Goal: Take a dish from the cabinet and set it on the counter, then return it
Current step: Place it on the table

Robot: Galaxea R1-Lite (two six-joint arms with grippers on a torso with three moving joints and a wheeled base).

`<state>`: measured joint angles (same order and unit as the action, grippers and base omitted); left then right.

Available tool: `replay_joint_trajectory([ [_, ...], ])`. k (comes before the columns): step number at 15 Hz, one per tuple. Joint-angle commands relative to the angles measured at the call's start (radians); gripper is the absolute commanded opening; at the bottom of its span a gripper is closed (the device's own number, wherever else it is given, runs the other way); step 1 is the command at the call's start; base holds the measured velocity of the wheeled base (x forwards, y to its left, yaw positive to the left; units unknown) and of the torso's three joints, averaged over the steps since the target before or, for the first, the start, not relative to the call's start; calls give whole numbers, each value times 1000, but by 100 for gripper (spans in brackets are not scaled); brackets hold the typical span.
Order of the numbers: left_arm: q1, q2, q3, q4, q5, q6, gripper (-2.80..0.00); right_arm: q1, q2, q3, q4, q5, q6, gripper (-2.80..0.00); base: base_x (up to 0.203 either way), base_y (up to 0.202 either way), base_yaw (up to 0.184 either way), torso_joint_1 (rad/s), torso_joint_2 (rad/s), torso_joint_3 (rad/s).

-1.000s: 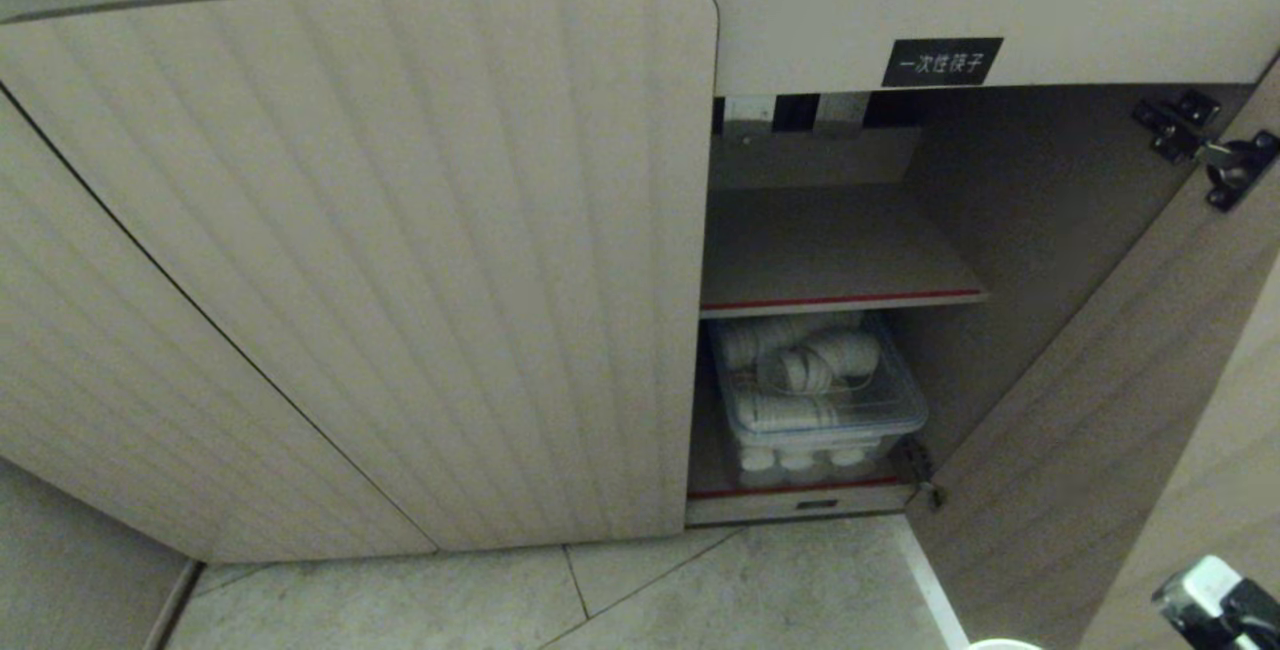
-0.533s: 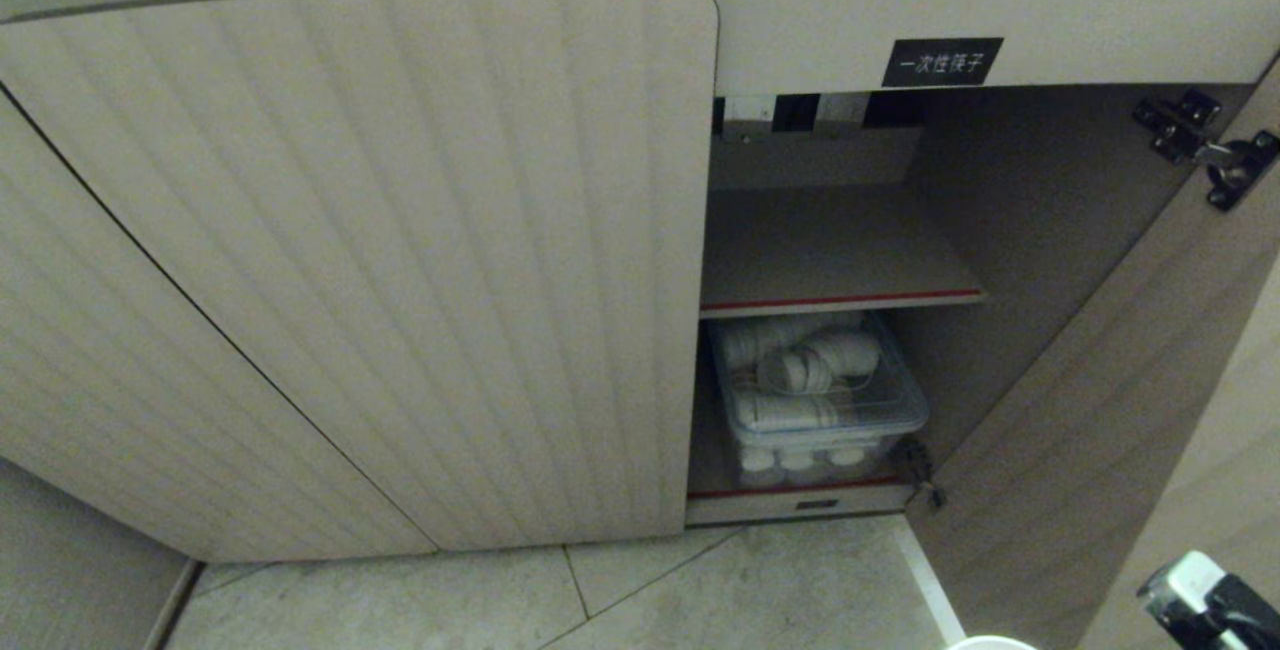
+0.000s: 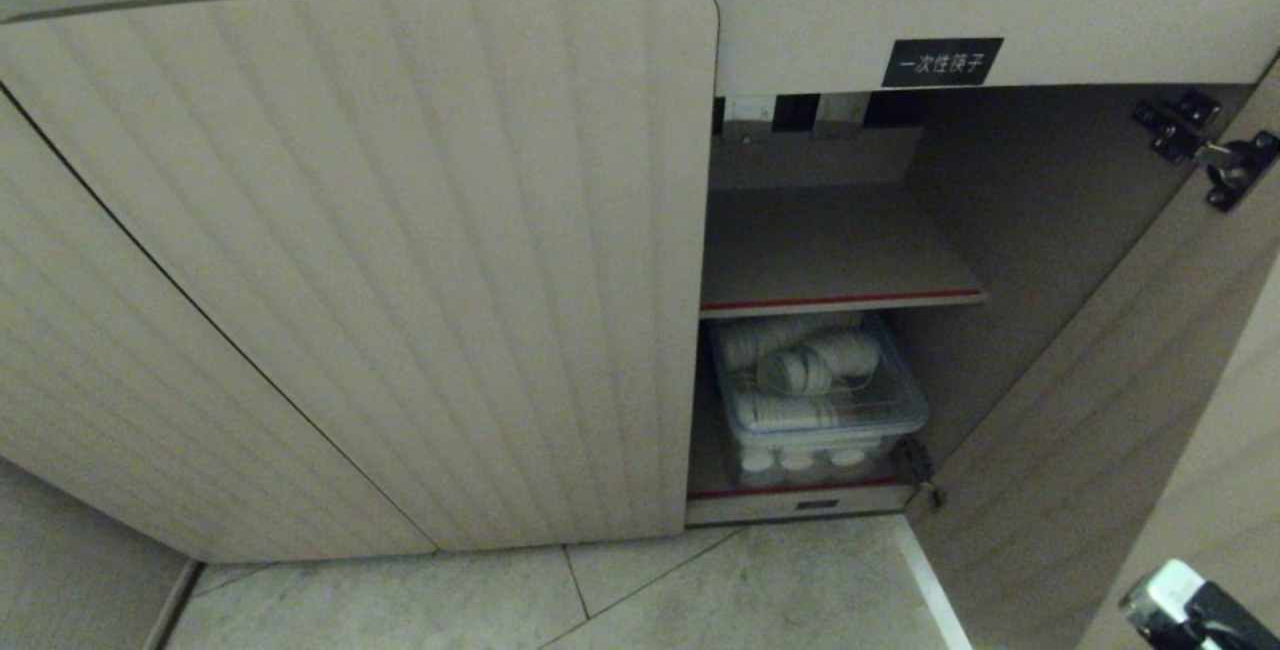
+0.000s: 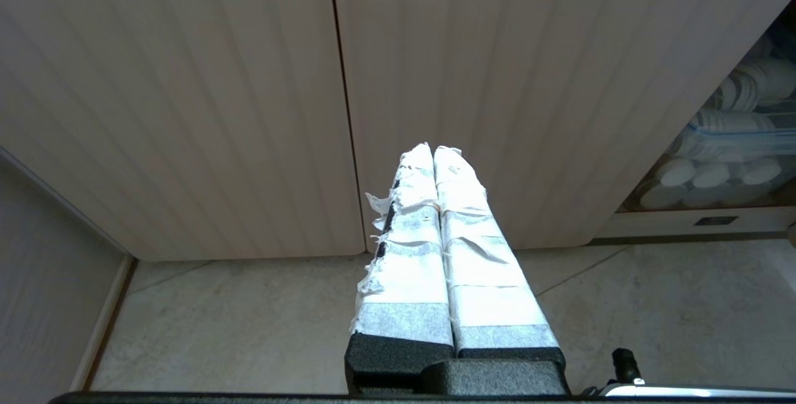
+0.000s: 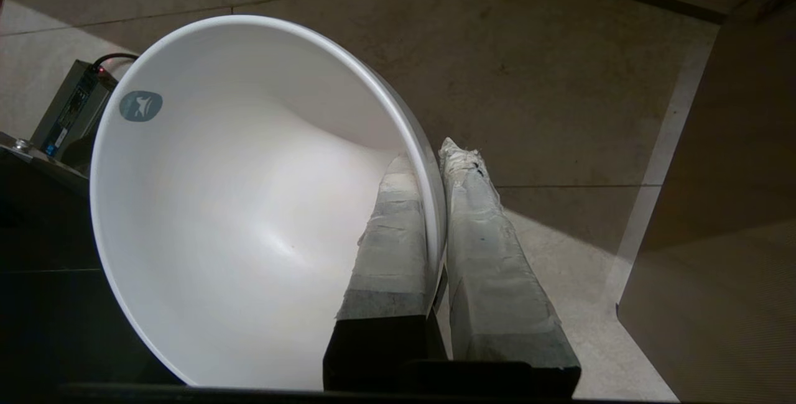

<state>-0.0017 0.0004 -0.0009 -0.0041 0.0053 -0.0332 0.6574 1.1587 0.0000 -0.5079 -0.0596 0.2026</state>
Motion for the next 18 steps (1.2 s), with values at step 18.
replay_joint_trajectory([
  [18, 0, 0, 0, 0, 1, -1, -280, 11, 9, 0, -3, -3, 3, -280, 0, 0, 0, 0, 0, 0],
])
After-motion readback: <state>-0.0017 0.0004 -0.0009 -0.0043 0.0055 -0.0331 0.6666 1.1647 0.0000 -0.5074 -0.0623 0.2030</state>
